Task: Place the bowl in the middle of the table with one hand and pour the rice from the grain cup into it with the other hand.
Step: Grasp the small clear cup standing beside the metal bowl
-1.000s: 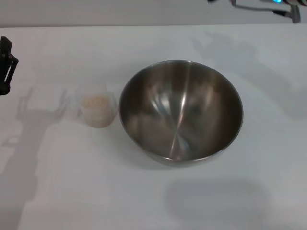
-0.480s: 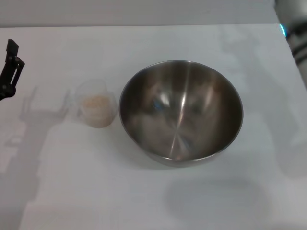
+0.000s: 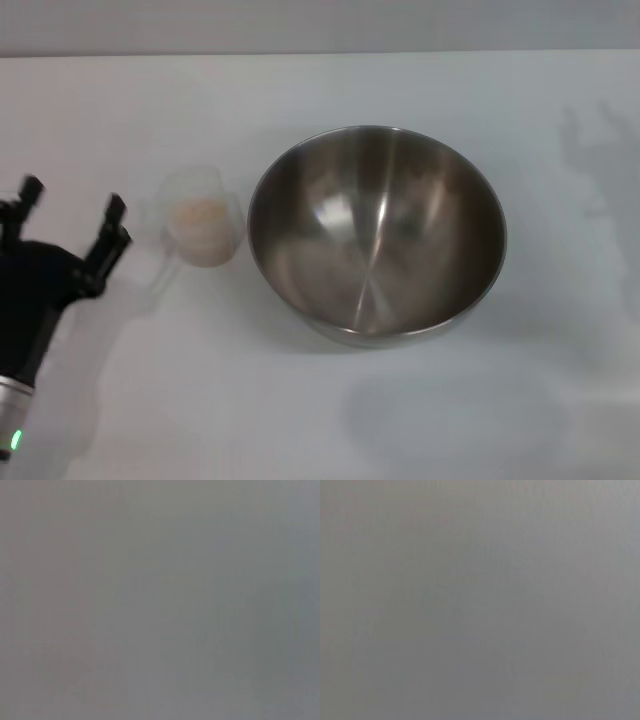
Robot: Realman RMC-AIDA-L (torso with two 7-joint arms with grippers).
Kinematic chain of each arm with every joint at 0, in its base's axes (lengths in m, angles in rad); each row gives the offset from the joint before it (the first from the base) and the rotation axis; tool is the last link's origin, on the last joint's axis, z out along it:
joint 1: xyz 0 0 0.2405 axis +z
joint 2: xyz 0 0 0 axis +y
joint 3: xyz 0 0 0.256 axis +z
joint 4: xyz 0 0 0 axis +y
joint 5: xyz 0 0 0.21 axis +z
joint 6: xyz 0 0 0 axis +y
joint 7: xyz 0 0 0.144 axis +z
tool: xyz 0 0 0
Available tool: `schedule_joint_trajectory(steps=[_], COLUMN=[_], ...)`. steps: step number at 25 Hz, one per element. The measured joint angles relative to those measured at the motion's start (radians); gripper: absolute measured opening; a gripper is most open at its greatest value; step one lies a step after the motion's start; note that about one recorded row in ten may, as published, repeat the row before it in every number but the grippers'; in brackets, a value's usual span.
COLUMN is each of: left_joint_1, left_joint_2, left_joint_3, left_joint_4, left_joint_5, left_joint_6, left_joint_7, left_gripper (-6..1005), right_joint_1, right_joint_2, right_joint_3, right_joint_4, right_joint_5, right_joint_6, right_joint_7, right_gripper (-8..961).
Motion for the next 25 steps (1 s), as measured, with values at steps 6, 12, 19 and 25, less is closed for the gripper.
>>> schedule_joint_trajectory(steps=[6,12,19,25], left_joint_1=[-0.007,-0.027,-0.069,-0.098], left_joint_2=[0.000,0.000,0.000,0.000], left_joint_3=[0.019,0.020,-0.002,-0.030], left_joint_4=[-0.006,-0.007,-0.004,0.001], left_joint_5=[-0.005,-0.003,-0.008,-0.008], left_joint_6=[-0.171,-0.221,-0.278,-0.318], left_joint_7=[0.000,0.000,0.000,0.000], left_gripper=[747,744,740,736], right_joint_1=[0.001,0.002,-0.001,-0.006], right_joint_2=[-0.001,-0.003,-0.005,-0.005], right_joint_3=[0.026,0.033,0.048,0.055], right_joint_4=[0.039,0.052,0.065,0.067], right_joint_5=[0.002,0.003,0.005,0.005], right_joint_6=[0.004,0.001,-0.002,-0.003], right_joint_7=[0.004,-0.001,0.004,0.005], right_gripper=[429,429,430,429])
